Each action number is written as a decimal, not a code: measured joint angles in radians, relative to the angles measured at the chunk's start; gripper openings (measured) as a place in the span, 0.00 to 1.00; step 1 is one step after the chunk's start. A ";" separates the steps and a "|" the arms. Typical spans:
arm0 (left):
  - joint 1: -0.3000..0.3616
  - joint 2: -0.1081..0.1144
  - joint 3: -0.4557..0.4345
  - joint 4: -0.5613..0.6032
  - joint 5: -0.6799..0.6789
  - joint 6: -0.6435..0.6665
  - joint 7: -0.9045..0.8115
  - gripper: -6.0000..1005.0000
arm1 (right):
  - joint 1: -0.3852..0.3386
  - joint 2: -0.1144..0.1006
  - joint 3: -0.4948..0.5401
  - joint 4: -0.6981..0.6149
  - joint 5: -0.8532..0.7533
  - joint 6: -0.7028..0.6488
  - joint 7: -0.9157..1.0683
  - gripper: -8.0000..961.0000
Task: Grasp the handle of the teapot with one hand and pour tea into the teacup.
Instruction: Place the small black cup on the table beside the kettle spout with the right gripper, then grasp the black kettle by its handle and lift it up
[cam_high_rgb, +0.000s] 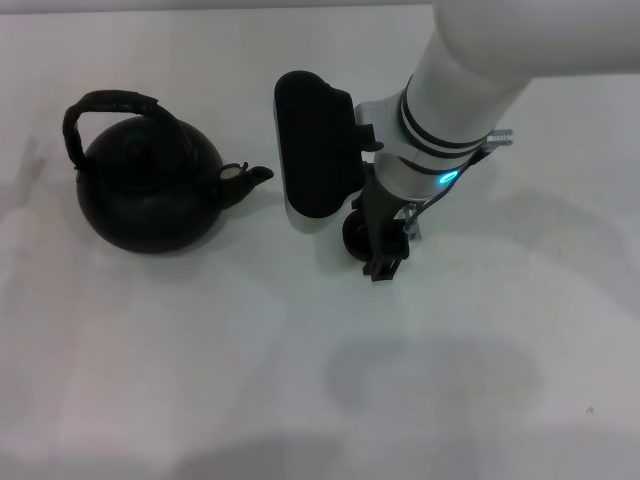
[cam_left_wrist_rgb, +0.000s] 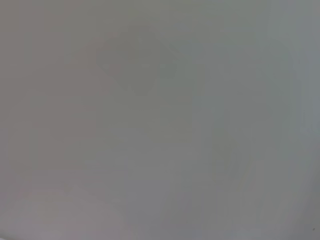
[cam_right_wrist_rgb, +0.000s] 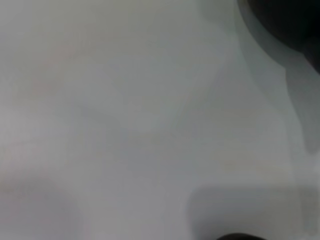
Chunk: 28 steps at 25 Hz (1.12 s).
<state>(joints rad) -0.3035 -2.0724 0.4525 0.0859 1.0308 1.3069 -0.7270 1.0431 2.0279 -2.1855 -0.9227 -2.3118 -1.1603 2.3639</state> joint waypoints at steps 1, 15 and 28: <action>0.001 0.000 0.000 0.000 0.000 0.000 0.000 0.88 | 0.000 0.000 0.001 -0.004 0.000 -0.001 0.000 0.90; 0.011 0.001 0.000 0.000 -0.003 0.000 0.000 0.88 | -0.049 -0.004 0.205 -0.075 0.031 -0.063 -0.009 0.90; 0.022 0.001 0.000 0.004 -0.061 -0.002 -0.006 0.88 | -0.326 -0.011 0.734 -0.154 0.264 -0.014 -0.158 0.90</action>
<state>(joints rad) -0.2813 -2.0718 0.4526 0.0897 0.9703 1.3053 -0.7334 0.7169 2.0167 -1.4520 -1.0769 -2.0479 -1.1745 2.2059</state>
